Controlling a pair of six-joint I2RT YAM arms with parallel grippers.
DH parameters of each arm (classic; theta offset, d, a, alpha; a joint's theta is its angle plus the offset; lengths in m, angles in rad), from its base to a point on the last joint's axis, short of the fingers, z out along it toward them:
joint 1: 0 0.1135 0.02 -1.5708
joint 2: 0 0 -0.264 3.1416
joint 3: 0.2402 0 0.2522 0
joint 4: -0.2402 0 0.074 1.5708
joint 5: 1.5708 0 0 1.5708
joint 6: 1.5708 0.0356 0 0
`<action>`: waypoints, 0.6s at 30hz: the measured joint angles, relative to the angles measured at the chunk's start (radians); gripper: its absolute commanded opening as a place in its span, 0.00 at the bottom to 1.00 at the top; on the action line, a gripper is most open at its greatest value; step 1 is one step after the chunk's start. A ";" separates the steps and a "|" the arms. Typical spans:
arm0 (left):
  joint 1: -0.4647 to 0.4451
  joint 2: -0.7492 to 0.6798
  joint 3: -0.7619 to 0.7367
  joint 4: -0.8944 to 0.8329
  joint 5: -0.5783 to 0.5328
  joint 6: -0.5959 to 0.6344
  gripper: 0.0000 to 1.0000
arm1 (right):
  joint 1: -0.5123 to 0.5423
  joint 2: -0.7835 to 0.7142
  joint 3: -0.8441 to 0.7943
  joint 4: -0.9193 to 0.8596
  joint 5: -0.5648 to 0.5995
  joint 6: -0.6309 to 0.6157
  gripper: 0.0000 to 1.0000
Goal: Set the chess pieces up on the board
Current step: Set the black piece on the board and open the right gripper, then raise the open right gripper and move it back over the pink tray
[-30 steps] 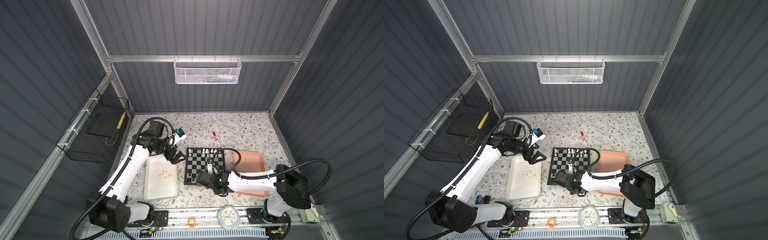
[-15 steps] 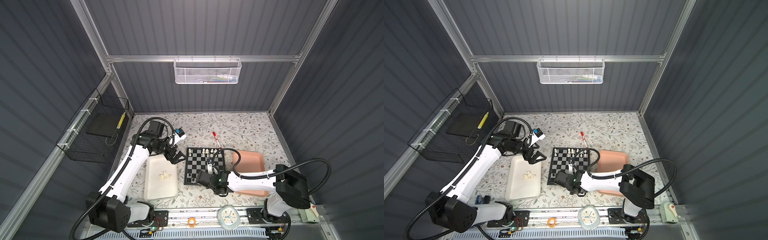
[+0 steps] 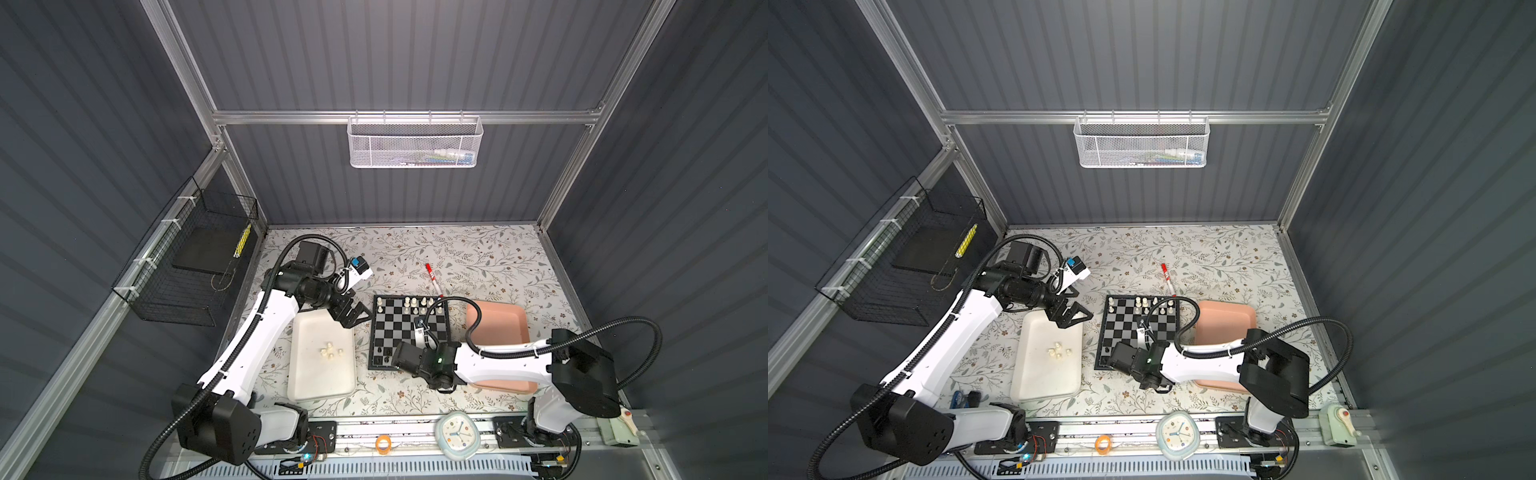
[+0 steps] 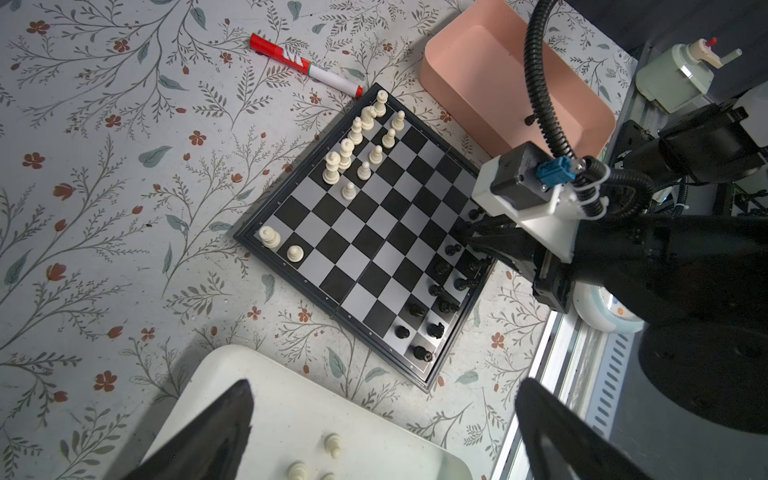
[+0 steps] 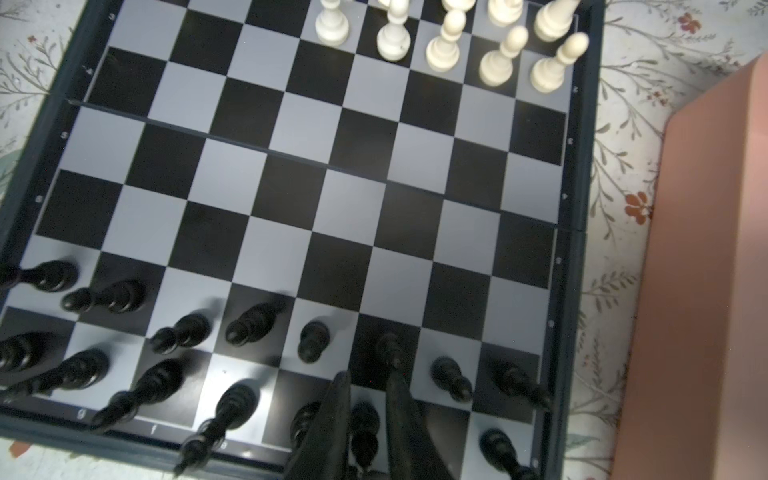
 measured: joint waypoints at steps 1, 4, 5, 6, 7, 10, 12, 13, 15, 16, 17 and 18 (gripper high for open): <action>0.000 0.000 0.000 0.000 0.000 0.000 0.99 | 0.000 0.000 0.000 0.000 0.000 0.000 0.21; 0.000 0.000 0.000 0.000 0.000 0.000 1.00 | 0.000 -0.001 0.000 0.000 0.000 -0.003 0.22; 0.000 0.000 0.000 0.000 0.000 0.000 0.99 | 0.000 -0.001 0.000 0.000 0.000 -0.004 0.22; 0.000 0.000 0.000 0.000 0.000 0.000 1.00 | 0.000 -0.002 0.000 0.000 0.000 -0.006 0.22; 0.000 0.000 0.000 0.000 0.000 0.000 0.99 | 0.000 -0.003 0.000 0.000 0.001 -0.007 0.22; 0.000 0.000 0.000 0.000 0.000 0.000 0.99 | 0.000 -0.009 0.000 -0.002 0.005 -0.009 0.22; 0.000 0.000 0.000 0.000 0.000 0.000 1.00 | 0.000 -0.017 0.001 -0.003 0.008 -0.011 0.22; 0.000 0.000 0.000 0.000 0.001 0.000 1.00 | 0.000 -0.022 0.001 -0.005 0.008 -0.012 0.22; 0.002 0.000 0.000 0.000 0.003 0.000 0.99 | 0.000 -0.031 0.001 -0.006 0.010 -0.018 0.22; 0.003 0.000 0.000 0.000 0.003 0.000 0.99 | 0.000 -0.037 0.001 -0.008 0.011 -0.020 0.23; 0.004 0.000 0.000 0.000 0.003 0.000 0.99 | 0.000 -0.043 0.002 -0.010 0.012 -0.023 0.23; 0.005 0.000 0.000 0.000 0.003 0.000 0.99 | 0.000 -0.048 0.003 -0.011 0.013 -0.027 0.23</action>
